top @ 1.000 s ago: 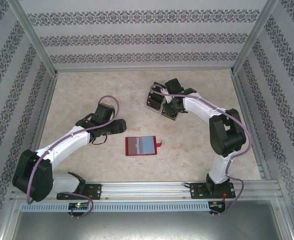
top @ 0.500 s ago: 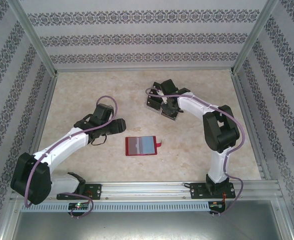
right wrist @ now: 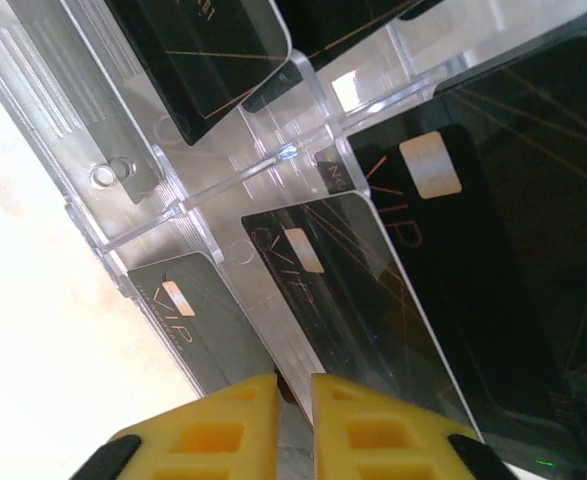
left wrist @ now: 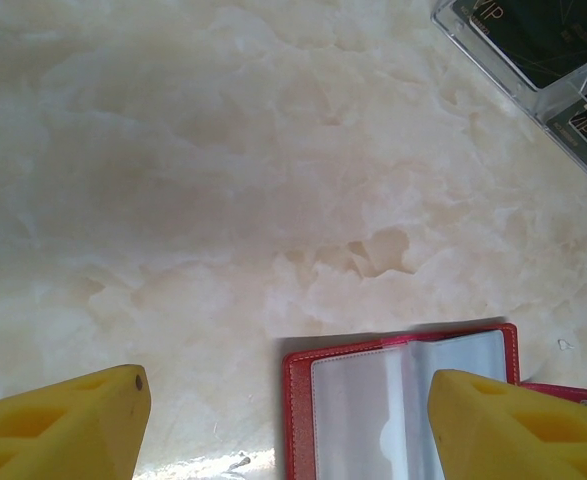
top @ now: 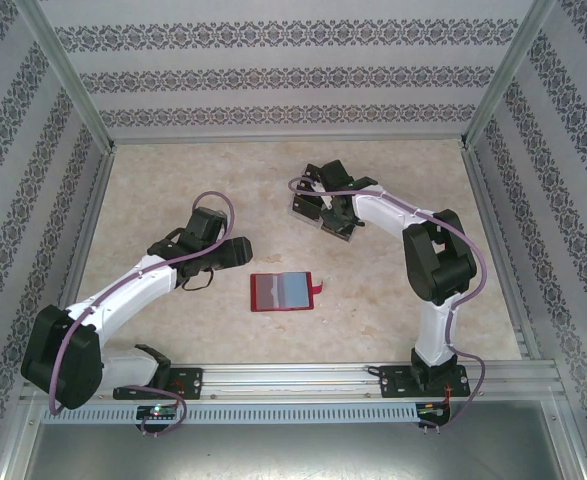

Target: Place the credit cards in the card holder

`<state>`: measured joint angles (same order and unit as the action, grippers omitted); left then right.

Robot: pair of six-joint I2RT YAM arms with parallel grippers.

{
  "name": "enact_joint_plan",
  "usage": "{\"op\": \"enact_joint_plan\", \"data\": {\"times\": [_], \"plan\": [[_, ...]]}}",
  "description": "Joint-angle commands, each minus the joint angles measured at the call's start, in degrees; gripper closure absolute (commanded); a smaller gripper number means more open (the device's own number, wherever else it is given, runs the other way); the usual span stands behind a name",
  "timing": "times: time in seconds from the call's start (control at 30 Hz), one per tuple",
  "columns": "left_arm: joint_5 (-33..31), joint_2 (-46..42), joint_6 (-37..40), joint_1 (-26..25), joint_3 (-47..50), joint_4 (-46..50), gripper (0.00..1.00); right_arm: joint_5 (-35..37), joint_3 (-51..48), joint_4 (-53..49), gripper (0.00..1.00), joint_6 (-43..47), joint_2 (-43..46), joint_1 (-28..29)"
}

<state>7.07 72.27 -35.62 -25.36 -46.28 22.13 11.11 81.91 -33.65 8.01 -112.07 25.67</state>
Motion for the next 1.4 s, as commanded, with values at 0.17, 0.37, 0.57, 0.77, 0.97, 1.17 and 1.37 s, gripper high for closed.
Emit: {"op": "enact_joint_plan", "data": {"times": [0.17, 0.37, 0.57, 0.77, 0.97, 1.17, 1.37], "plan": [[0.05, 0.55, -0.64, 0.50, -0.31, -1.75, 0.26, -2.44, -0.74, -2.05, 0.92, 0.50, 1.04, 0.61], [0.02, 0.84, -0.49, 0.50, -0.41, -1.91, 0.26, -3.90, -0.96, -3.07, 0.75, 0.10, 1.83, 0.61], [0.05, 1.28, -0.55, 0.51, -0.41, -2.44, 0.26, -4.88, -0.88, -3.92, 0.76, -0.19, 2.71, 1.05], [0.11, 1.40, -0.63, 0.51, -0.31, -2.66, 0.26, -5.73, -0.92, -4.58, 0.81, -0.34, 2.50, 1.58], [0.25, 1.38, -0.76, 0.53, -0.23, -2.97, 0.26, -4.19, -0.45, -4.89, 0.81, -0.23, 1.17, 1.62], [0.40, 1.54, -0.77, 0.56, -0.25, -3.10, 0.25, -3.83, 1.12, -5.91, 0.86, 0.60, 0.19, 1.40], [0.46, 1.62, -0.60, 0.51, -0.30, -3.15, 0.25, -5.28, 1.85, -6.08, 0.93, 0.68, -0.08, 1.31]]}}
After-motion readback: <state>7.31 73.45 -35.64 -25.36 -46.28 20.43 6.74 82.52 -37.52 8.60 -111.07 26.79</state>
